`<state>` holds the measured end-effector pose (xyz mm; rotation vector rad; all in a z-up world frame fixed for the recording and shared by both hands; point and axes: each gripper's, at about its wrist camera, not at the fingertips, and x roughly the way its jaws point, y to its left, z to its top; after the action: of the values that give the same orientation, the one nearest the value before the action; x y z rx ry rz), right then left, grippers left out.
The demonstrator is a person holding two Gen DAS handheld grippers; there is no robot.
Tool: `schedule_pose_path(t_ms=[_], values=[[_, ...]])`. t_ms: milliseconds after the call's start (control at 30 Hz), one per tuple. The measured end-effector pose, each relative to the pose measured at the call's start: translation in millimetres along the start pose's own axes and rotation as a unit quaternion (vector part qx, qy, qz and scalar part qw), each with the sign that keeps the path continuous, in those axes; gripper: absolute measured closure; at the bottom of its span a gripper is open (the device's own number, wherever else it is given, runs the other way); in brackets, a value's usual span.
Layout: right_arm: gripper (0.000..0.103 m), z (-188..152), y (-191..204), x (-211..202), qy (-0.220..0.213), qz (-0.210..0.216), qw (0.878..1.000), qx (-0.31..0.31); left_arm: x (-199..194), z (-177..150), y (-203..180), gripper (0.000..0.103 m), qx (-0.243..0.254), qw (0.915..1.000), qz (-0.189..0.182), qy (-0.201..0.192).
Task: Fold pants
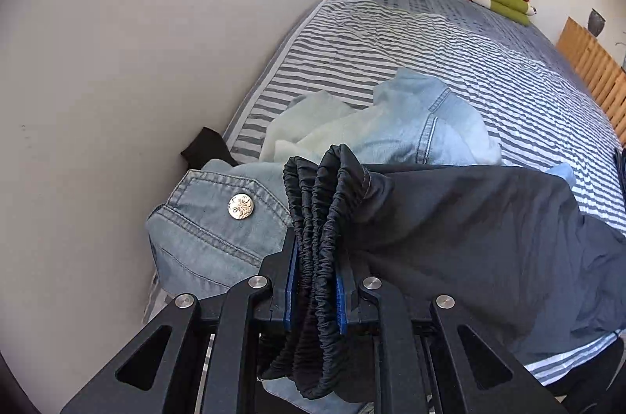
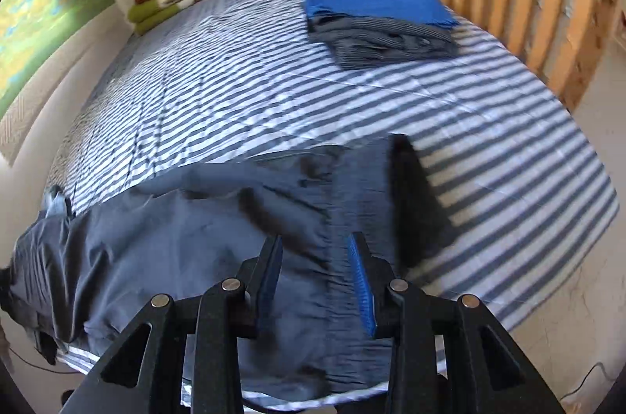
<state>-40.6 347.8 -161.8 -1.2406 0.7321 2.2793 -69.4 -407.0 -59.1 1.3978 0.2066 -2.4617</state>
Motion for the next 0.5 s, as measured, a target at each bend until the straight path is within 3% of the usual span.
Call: schedule_pose_path(t_ms=[167, 267, 400, 500], values=[[0.061, -13.1, -40.0, -13.1, 0.023, -0.001, 1.0, 0.011, 7.3, 2.2, -8.2, 0.087, -0.001, 1.0, 0.008, 0.004], [0.06, -26.5, -44.7, -7.5, 0.044, 0.029, 0.998, 0.03, 10.7, 5.4, -15.2, 0.087, -0.001, 0.9999, 0.008, 0.009], [0.06, -45.2, -41.6, 9.4, 0.087, 0.007, 0.996, 0.017, 8.5, 8.1, -23.2, 0.087, -0.001, 0.9999, 0.008, 0.009], [0.059, -50.3, -44.0, 22.3, 0.108, 0.036, 0.993, 0.032, 7.3, 8.5, -28.1, 0.087, 0.001, 0.9999, 0.012, 0.011]])
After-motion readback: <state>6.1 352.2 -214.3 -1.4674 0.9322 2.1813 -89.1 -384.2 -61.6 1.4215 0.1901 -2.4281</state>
